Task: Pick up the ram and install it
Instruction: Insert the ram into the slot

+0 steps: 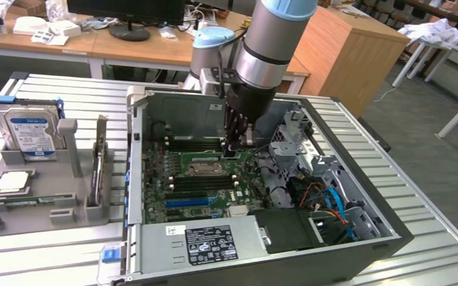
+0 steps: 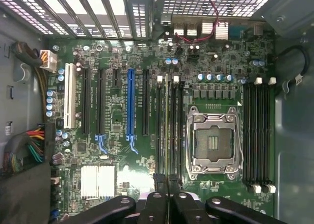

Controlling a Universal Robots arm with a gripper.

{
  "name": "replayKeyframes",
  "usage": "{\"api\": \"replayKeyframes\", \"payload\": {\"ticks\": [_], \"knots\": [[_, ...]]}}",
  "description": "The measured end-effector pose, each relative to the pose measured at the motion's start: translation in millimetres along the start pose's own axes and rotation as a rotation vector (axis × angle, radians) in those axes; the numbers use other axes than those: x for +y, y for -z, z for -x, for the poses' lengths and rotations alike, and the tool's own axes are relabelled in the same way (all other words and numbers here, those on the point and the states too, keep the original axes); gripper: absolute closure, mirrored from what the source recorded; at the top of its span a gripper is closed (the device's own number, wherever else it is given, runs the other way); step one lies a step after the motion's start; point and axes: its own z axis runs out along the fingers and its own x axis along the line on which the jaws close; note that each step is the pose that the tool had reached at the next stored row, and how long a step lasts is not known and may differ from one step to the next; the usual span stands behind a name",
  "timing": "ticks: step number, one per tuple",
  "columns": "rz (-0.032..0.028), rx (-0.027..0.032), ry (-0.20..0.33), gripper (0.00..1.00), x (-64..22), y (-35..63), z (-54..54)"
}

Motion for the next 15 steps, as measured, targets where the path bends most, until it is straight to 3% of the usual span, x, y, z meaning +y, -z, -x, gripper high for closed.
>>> {"api": "replayKeyframes", "payload": {"ticks": [7, 15], "knots": [[-0.0005, -0.0006, -0.01, 0.88, 0.0, -0.6, 0.0], [-0.0013, -0.0006, -0.014, 0.88, -0.2, -8.4, -0.4]]}}
